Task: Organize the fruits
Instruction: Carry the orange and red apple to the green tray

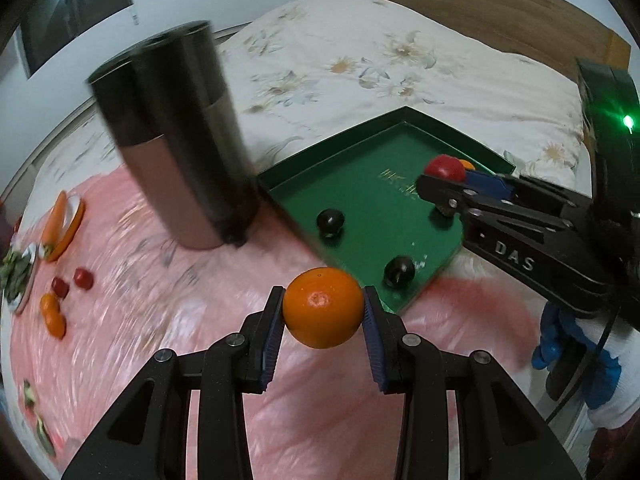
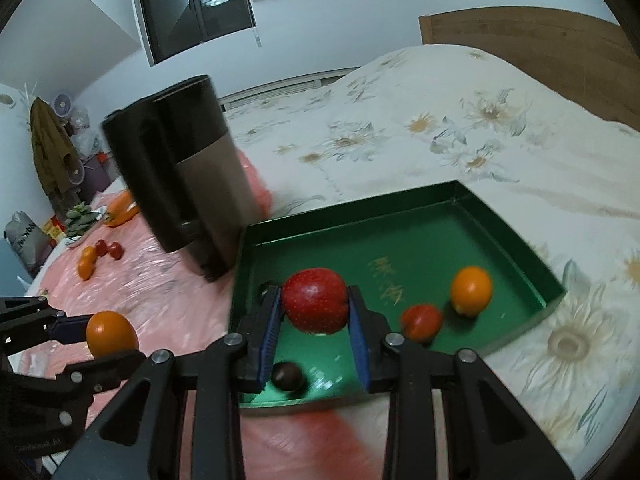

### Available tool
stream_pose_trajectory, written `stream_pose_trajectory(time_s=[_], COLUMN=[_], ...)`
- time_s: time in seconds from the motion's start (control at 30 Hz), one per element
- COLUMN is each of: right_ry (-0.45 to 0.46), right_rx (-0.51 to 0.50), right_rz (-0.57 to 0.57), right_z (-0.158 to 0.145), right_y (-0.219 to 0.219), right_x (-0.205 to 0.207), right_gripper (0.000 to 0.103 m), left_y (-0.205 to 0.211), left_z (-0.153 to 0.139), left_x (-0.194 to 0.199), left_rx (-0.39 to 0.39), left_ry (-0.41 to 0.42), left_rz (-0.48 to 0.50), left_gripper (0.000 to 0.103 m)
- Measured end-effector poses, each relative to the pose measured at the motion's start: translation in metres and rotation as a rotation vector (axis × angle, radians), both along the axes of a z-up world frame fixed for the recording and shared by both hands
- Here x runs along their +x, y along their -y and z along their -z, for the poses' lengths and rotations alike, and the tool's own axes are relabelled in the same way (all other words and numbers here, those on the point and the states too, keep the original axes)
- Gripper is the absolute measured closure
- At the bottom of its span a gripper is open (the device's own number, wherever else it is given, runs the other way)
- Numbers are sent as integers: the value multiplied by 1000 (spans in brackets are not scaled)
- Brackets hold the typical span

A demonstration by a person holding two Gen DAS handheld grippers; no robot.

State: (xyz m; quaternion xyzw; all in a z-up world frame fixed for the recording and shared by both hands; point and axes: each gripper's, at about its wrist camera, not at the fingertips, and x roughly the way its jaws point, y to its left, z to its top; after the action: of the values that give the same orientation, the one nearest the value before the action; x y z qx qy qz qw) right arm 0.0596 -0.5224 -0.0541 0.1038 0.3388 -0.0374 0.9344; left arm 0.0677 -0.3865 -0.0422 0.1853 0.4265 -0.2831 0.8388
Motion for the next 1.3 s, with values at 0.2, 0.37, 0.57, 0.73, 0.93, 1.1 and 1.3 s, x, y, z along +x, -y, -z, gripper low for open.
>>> stream_pose_trajectory(time_s=[0.2,0.37,0.57,0.73,0.93,1.1,1.3], right_ry=[-30,-53,-75,-99,-144,-181,-202], right_rx=[-22,-33,-24,-38,-61,-80,-90], right_rz=[19,27,39,50,37,23,30], right_z=[10,17,27,37,51,63,70], right_y=[21,35,47,57,59,55,55], right_x=[28,49,60,63,71,74,72], right_gripper=[85,85,85,85,85,84,84], left_y=[33,53,69,77,84,84,87], left_z=[11,19,34,46,64,74,77], left_x=[16,31,43,43,46,48,51], left_rx=[-7,-20,-20,-11,21,27,25], left_ry=[-20,-49,-71,-71,-80,-93,-97], left_rz=[46,45,37,37,28,21,19], left_gripper=[71,71,71,71,71,70,70])
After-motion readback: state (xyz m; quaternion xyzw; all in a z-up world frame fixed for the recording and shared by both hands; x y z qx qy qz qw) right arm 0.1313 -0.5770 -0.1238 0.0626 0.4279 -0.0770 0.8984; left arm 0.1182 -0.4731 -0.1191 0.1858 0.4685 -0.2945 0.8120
